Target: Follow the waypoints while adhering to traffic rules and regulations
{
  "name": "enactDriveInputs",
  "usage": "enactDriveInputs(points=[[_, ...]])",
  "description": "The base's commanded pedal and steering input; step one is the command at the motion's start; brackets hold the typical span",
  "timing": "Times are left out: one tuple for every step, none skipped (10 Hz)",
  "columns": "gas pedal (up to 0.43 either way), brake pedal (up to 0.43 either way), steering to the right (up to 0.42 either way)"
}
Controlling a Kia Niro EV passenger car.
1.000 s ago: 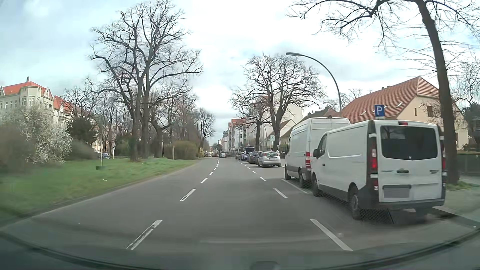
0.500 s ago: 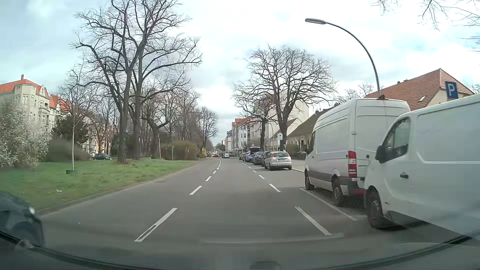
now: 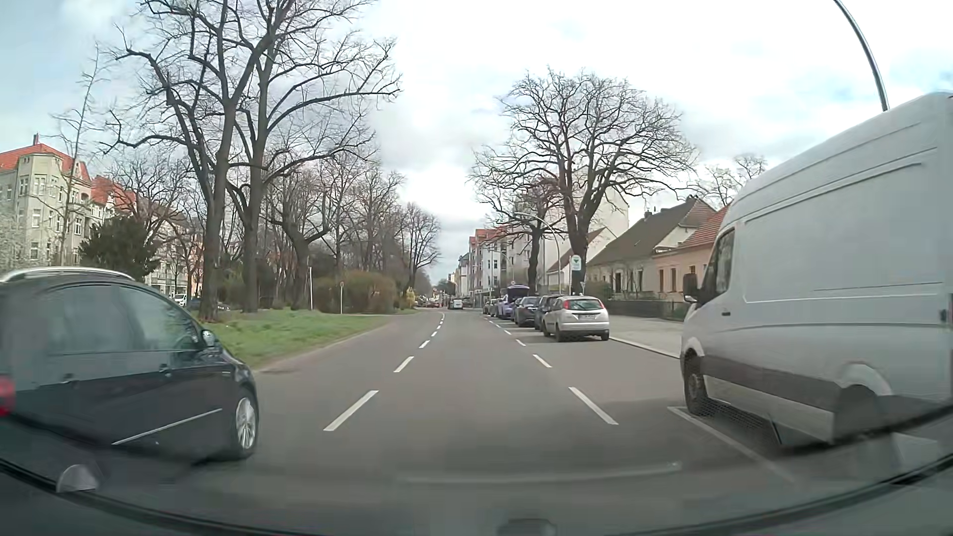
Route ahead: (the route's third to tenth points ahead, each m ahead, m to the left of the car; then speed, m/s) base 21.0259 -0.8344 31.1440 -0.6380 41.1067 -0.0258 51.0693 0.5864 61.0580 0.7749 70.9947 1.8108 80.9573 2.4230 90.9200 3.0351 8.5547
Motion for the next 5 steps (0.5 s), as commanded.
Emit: enactDriveInputs(points=[[0.02,0.0,-0.011],[0.02,0.0,-0.008],[0.02,0.0,-0.007],[0.02,0.0,-0.006],[0.02,0.0,-0.006]])
